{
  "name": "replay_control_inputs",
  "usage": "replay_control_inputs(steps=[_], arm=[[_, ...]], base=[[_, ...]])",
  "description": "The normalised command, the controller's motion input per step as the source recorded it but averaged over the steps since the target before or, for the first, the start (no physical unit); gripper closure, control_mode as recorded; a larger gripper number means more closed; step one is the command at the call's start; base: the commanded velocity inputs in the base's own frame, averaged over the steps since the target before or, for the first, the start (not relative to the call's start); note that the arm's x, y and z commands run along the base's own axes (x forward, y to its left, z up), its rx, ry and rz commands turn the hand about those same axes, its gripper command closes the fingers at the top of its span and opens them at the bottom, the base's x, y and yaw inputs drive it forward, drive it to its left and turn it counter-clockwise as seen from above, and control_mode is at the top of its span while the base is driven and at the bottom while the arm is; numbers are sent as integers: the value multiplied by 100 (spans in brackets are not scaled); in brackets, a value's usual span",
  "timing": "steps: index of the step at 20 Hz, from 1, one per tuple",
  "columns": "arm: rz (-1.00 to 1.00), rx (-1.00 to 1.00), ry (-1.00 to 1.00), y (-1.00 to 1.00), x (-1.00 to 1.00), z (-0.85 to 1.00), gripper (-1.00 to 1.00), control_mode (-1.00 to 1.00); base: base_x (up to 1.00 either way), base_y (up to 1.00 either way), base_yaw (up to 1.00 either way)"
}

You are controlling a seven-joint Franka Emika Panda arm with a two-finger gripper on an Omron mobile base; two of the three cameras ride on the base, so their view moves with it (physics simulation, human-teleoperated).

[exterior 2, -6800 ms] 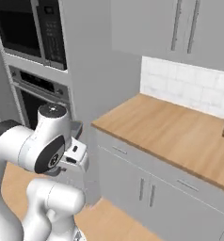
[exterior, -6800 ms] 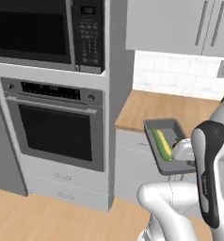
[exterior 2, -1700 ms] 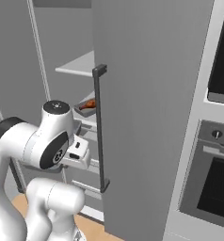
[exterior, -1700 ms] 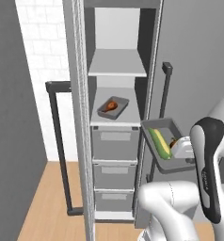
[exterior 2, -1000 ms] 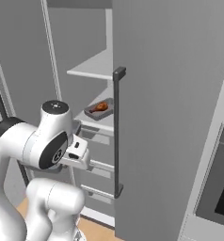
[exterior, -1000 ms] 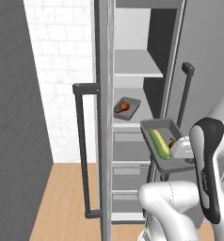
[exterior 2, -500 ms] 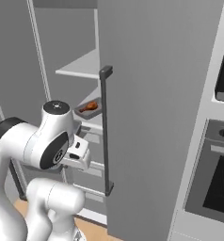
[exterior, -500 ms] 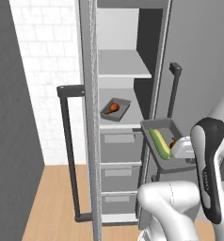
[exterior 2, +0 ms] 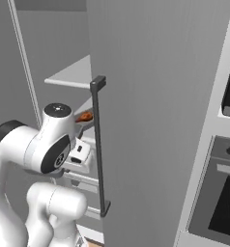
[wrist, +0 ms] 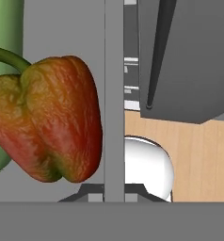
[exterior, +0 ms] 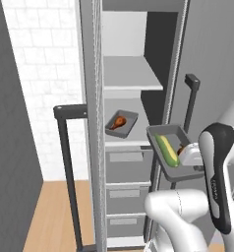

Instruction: Take the meat container that has the chicken drumstick and place it on the second highest rack of the freezer. Then take the vegetable container that has the corn and bell pepper and place it on the highest rack of the freezer.

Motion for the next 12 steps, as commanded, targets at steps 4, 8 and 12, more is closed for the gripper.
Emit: replay_control_inputs(steps=[4, 8, 12], arm=[[0, 0, 0, 0, 0, 0, 100, 100], [0, 0, 0, 0, 0, 0, 100, 100], [0, 0, 0, 0, 0, 0, 100, 100]], base=[[12, 0, -1], [0, 0, 0], [0, 0, 0]])
